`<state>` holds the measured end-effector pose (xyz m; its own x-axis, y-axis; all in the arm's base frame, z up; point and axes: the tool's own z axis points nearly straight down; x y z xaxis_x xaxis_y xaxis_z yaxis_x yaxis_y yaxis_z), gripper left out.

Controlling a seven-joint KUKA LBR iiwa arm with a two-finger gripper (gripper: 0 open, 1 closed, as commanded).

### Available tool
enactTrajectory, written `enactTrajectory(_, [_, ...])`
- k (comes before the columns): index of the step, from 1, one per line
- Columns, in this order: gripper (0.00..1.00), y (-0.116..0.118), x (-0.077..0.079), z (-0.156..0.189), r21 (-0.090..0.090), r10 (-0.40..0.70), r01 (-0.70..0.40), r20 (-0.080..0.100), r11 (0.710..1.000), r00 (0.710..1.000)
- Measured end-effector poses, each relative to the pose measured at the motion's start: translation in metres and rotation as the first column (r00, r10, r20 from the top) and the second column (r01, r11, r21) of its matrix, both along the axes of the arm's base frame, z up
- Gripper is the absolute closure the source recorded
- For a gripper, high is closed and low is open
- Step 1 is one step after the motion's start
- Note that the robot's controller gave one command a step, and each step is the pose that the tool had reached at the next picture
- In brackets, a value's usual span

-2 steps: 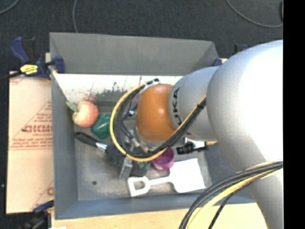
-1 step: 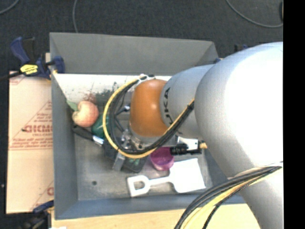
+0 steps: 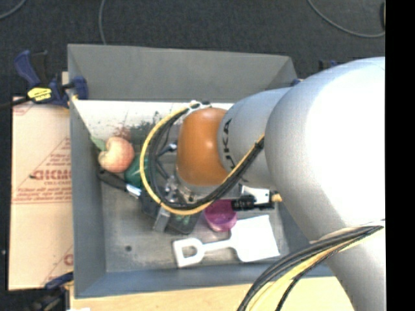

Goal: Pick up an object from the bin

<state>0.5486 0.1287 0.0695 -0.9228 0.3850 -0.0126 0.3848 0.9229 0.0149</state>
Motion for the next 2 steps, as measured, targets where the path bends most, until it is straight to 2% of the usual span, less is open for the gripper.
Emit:
enactTrajectory(1, [1.0, 0.0, 0.0, 0.004, 0.001, -0.001, 0.001, 0.001, 1.0, 1.0])
enactTrajectory(2, [1.0, -0.001, -0.003, 0.033, -0.002, 0.001, -0.001, -0.011, 1.0, 1.0])
